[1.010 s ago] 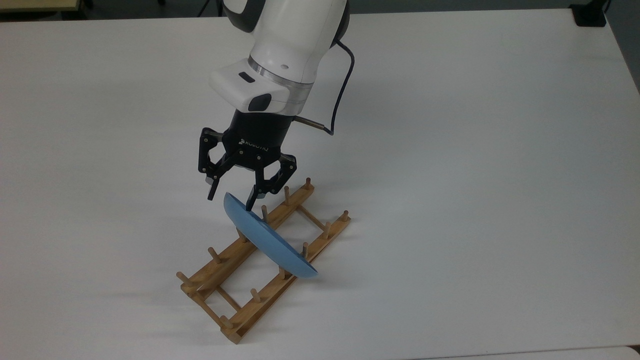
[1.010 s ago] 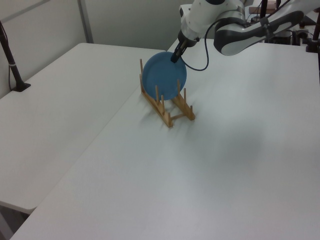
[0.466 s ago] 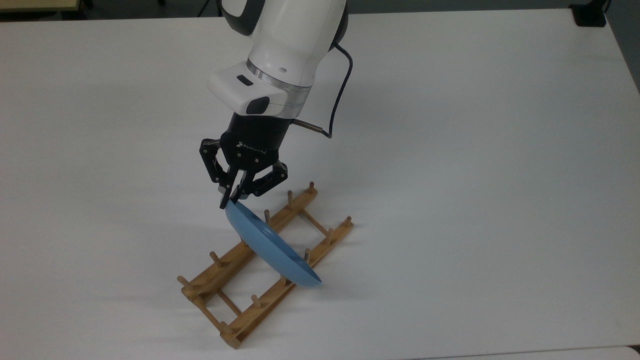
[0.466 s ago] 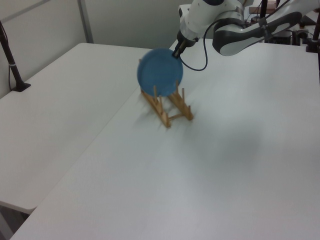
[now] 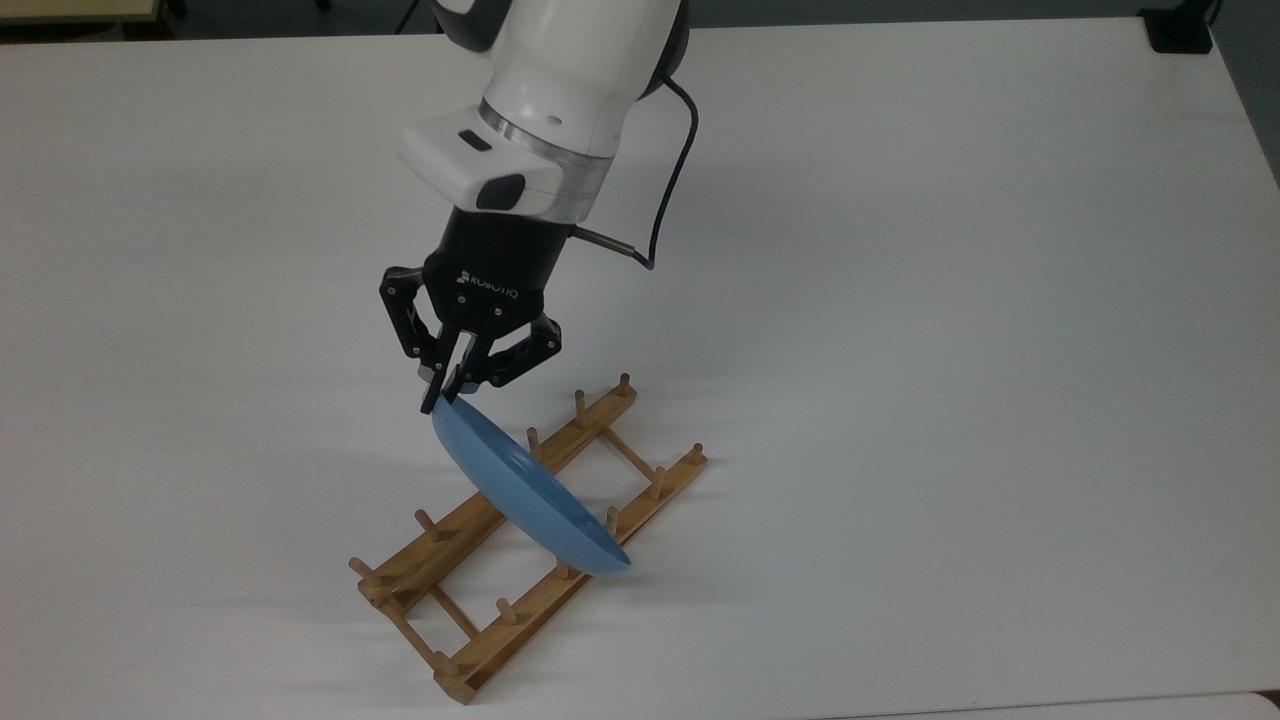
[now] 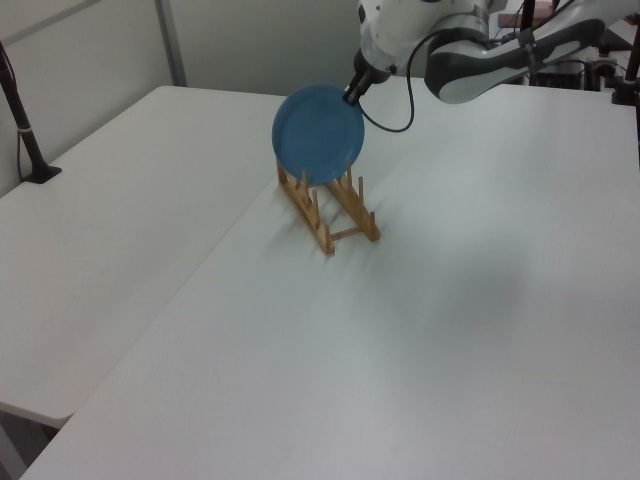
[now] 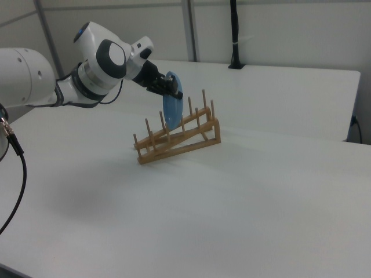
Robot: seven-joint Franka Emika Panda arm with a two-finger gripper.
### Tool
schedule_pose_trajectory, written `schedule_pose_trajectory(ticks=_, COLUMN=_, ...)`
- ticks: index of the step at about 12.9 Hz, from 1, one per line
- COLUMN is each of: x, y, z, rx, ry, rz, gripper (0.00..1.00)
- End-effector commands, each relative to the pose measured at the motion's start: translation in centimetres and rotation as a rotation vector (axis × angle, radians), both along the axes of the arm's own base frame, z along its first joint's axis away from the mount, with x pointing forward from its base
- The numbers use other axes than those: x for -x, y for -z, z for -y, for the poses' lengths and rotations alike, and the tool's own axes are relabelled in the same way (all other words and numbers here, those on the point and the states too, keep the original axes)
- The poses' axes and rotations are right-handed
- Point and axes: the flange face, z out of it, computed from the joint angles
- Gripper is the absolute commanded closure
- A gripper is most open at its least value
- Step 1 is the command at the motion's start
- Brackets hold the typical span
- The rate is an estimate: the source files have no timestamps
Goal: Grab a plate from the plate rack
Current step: 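Close the gripper on the blue plate's rim, then lift the blue plate up and out of the rack slots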
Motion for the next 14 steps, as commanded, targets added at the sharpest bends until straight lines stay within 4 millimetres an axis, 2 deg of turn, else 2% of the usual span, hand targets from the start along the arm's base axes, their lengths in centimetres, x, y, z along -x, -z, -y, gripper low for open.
schedule_pose_trajectory(ticks=1, x=1.3, y=-4.2, z=1.5, rx=0.005, ry=0.026, rz=0.065, gripper=1.0)
schedule_pose_trajectory(ticks=4, x=1.9, y=-5.9, z=1.6, rx=-0.034, ry=0.048, rz=0.077, gripper=1.0)
schedule_pose_trajectory(ticks=6, x=2.9, y=-6.9, z=1.4, rx=-0.09, ry=0.086, rz=0.025, gripper=1.0)
schedule_pose_trajectory(ticks=8, x=3.5, y=-6.4, z=1.2, rx=-0.172, ry=0.089, rz=-0.08, gripper=1.0)
schedule_pose_trajectory(ticks=11, x=4.8, y=-6.9, z=1.0, rx=-0.28, ry=0.061, rz=-0.195, gripper=1.0)
schedule_pose_trajectory(ticks=14, x=6.2, y=-5.3, z=0.6, rx=-0.274, ry=-0.019, rz=-0.391, gripper=1.0)
